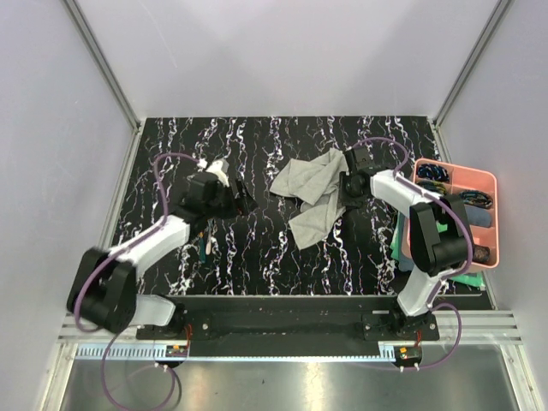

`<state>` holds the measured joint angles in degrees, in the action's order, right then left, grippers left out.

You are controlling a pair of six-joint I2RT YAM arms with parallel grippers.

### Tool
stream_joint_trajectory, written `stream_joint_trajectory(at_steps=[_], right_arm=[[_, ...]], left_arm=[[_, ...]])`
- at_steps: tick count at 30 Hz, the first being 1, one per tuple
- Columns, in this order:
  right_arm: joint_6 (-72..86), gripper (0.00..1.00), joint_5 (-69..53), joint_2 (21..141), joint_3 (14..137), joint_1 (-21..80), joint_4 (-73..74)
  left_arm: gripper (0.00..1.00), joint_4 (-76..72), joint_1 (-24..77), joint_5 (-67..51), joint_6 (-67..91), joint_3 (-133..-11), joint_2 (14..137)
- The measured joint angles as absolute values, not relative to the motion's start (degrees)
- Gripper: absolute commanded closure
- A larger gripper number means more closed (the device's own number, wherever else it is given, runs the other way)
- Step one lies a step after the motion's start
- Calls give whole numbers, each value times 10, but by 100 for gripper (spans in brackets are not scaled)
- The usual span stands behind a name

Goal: Fold the napkin, place the utensils inside, and roll it up
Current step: Move the napkin to the centre of the board

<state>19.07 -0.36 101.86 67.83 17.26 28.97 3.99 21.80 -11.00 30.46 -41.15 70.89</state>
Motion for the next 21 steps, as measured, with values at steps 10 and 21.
stream_joint_trajectory(at_steps=[10,21], right_arm=[[188,38,-4,950,674,173,299],[200,35,-57,860,625,173,297]], left_arm=[[34,-67,248,-81,381,-515,978],[44,-166,256,-49,512,-582,1110]])
